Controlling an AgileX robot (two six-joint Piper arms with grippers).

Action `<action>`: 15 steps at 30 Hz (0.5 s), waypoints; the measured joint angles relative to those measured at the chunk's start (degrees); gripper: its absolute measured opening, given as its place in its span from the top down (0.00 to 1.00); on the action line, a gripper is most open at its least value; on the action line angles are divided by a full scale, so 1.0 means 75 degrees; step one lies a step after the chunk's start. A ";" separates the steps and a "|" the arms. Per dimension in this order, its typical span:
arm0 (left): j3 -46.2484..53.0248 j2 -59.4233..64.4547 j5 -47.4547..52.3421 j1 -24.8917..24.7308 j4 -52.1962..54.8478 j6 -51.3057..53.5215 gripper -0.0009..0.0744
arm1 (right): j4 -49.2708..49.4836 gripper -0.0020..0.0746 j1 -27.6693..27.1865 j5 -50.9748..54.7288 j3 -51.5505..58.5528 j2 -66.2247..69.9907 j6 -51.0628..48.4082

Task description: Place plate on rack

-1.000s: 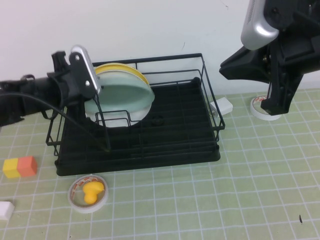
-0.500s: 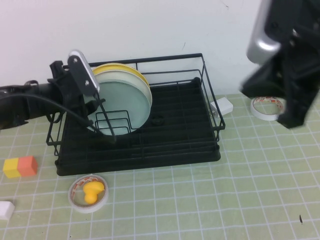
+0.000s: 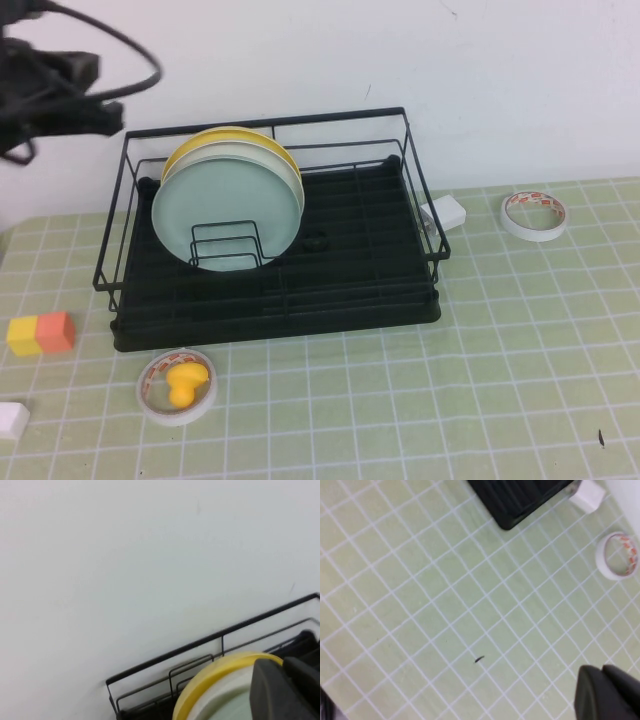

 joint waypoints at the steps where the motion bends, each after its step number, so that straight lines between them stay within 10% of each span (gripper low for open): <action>1: 0.0231 -0.0349 -0.0012 0.0000 0.0052 -0.0072 0.97 | 0.0000 0.98 0.0000 -0.0176 0.0330 -0.0338 0.0085; 15: 0.4229 -0.5079 -0.0198 0.0000 -0.0183 -0.1144 0.99 | 0.0016 0.98 0.0000 -0.3566 0.5817 -0.4712 0.1797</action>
